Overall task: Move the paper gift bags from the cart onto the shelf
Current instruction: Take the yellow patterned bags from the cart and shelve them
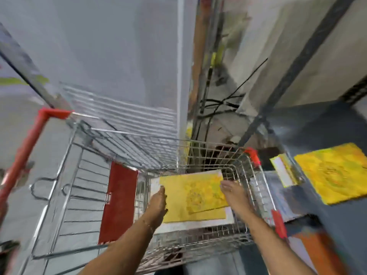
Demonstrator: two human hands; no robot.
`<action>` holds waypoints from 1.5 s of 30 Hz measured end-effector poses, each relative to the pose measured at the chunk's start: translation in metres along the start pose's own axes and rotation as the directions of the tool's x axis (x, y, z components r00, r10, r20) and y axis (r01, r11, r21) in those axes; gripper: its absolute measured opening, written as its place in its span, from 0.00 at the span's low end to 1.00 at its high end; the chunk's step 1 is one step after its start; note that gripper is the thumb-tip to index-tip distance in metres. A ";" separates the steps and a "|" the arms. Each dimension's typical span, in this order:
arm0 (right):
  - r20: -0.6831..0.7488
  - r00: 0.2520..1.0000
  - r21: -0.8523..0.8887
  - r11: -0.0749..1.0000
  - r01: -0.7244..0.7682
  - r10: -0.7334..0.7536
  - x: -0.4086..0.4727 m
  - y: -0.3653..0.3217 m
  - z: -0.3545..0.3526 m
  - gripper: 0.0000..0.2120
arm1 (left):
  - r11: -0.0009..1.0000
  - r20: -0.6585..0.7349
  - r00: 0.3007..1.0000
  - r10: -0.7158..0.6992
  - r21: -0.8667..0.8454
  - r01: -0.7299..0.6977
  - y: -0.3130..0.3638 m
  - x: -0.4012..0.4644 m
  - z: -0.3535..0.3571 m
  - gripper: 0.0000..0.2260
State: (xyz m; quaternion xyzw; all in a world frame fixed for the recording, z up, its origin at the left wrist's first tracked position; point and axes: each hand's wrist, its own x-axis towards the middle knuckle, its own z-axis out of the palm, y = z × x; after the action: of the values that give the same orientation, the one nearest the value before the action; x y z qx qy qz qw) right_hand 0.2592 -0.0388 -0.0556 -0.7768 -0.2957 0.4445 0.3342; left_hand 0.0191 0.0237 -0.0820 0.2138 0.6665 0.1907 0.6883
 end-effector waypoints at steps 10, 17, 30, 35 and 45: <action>0.334 0.941 -0.888 0.354 0.293 0.058 0.138 0.083 0.058 0.53 | 0.929 0.008 0.929 -0.370 -0.021 0.370 -0.084 0.131 0.056 0.34; 0.363 0.931 -0.924 0.118 0.364 -0.030 0.163 0.110 0.070 0.61 | 0.920 -0.063 0.925 -0.375 -0.149 0.363 -0.108 0.160 0.066 0.26; 0.334 0.943 -0.687 0.681 0.254 -0.015 0.124 0.025 0.029 0.10 | 0.950 0.064 0.951 -0.302 -0.065 0.306 -0.046 0.093 0.044 0.21; 0.150 0.982 -0.297 0.942 0.158 -0.118 0.058 -0.019 -0.024 0.02 | 0.996 0.254 0.967 -0.002 -0.091 0.025 0.029 0.017 0.044 0.14; -0.086 0.993 0.439 0.892 0.112 -0.082 -0.153 -0.042 -0.129 0.08 | 0.875 0.528 0.745 0.408 0.007 -0.484 0.062 -0.221 0.072 0.10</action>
State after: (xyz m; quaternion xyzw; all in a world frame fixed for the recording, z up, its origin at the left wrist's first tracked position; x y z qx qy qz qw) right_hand 0.3010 -0.1622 0.1021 -0.6788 -0.2141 0.4572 0.5332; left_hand 0.0840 -0.0486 0.1377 0.4589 0.4006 0.2377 0.7566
